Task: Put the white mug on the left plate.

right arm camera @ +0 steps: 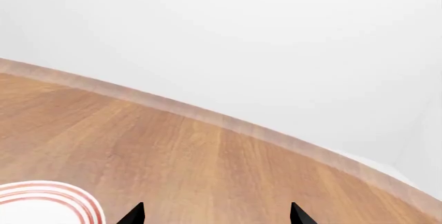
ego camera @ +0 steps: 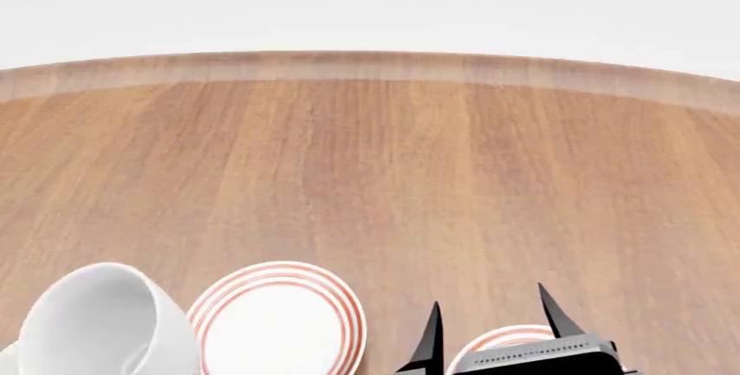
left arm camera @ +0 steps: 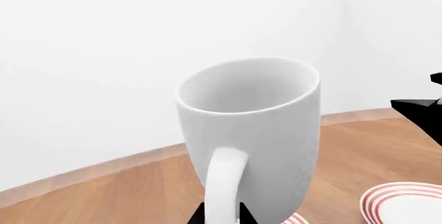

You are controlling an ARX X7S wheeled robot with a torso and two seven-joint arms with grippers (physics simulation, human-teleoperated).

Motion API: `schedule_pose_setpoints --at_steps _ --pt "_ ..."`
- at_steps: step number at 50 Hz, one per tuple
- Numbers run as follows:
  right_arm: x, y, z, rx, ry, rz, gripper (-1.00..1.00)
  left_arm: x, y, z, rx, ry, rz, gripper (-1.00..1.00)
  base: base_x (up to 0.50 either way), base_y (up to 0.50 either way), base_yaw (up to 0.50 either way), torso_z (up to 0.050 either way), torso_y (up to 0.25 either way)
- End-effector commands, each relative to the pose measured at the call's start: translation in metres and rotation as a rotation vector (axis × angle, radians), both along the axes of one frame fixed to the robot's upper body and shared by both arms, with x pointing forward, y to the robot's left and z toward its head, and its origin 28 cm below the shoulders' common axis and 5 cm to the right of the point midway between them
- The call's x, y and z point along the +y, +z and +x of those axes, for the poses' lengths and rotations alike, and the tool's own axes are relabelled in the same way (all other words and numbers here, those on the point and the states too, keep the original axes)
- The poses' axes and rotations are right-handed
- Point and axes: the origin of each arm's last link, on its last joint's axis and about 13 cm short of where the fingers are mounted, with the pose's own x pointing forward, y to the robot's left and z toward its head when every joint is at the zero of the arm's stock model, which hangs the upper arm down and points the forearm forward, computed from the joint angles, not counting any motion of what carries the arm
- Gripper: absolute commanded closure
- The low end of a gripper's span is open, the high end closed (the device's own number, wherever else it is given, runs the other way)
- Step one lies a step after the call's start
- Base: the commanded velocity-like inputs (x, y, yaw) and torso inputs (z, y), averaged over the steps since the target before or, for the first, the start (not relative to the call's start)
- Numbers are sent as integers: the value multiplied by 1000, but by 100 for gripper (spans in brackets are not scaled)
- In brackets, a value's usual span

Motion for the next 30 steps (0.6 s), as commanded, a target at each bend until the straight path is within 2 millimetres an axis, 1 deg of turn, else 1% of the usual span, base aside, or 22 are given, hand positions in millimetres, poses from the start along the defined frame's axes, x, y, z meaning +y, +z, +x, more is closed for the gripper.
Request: schedule_pose_setpoints --at_steps 1,9,16,19,23,30 --pt "-1 1 0 -3 -1 2 -100 -7 6 18 10 -15 22 100 0 0 0 0 0" --pt "0 0 0 0 2 0 -100 -6 9 30 16 -33 85 100 0 0 0 0 1" --pt "0 -1 0 4 1 1 -100 -3 15 47 34 -29 120 100 0 0 0 0 0" --pt "0 -1 0 5 2 1 -100 -2 14 51 35 -47 138 100 0 0 0 0 0" --pt "0 -2 1 6 3 1 -100 3 13 60 58 -38 141 100 0 0 0 0 0" --pt "1 -3 1 9 2 3 -100 -2 10 70 72 -54 164 100 0 0 0 0 0"
